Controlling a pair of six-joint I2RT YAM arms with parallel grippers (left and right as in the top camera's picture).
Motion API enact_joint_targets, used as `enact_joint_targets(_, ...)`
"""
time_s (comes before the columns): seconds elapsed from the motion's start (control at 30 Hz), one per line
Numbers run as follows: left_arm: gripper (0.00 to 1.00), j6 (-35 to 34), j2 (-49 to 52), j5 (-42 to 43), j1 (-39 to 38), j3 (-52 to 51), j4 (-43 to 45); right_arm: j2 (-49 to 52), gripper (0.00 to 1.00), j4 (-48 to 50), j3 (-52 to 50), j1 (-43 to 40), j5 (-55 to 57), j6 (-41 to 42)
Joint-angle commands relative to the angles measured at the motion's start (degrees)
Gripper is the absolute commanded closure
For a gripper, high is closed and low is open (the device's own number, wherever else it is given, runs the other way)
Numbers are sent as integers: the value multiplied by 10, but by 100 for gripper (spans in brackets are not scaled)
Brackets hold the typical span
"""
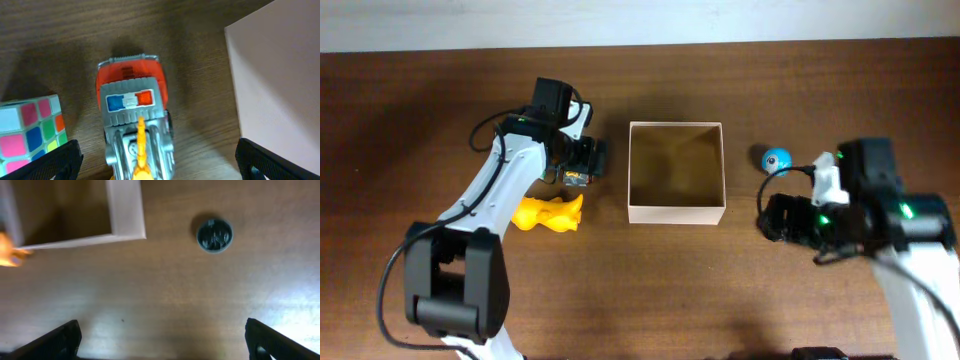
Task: Pack container
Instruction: 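Move left gripper to the red-grey toy truck and grasp it, then carry the truck into the white box and release it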
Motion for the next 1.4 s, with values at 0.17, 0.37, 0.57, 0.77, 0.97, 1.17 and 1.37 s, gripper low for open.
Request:
enact_joint_targets(0.17, 4, -43, 47, -56, -1, 13, 3, -133, 1, 4, 1, -3, 5, -8)
enact_joint_targets(0.37, 10, -56, 83, -54, -2, 13, 16, -158, 1, 1, 1, -3, 5, -8)
enact_joint_targets(0.57, 33, -56, 84, -52, -3, 15, 25, -152, 1, 0, 1, -3, 5, -8)
enact_joint_targets(0.77, 48, -56, 83, -52, -15, 26, 12, -152, 1, -7, 1, -3, 5, -8)
enact_joint_targets(0.97, 53, -56, 64, -53, -36, 89, -59, -152, 1, -27, 1, -3, 9, -8)
enact_joint_targets(1.17, 55, -63, 14, -61, -65, 204, -173, -152, 1, -31, 1, -3, 10, -17)
enact_joint_targets(1.37, 56, -138, -39, -71, -107, 260, -224, -152, 1, -33, 1, -3, 10, -17)
